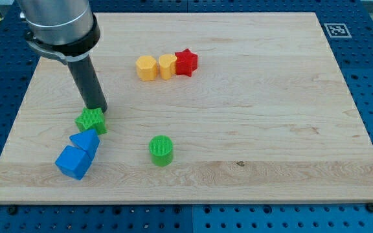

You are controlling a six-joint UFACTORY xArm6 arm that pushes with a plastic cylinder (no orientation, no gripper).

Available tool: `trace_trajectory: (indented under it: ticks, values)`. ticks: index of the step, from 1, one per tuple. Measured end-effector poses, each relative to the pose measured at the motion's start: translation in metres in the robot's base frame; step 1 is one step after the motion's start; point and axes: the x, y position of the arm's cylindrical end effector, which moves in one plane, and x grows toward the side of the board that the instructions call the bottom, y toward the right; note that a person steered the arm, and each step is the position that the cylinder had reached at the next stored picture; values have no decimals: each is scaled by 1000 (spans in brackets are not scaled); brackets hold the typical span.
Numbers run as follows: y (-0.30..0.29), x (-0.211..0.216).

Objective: Push the green circle slightly up

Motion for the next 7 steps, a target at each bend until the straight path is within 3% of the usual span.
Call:
trace_trajectory:
  ticks: [2, 3, 6, 7]
  values:
    - [12, -5]
    - [47, -18]
    - [190, 67]
    - [207, 105]
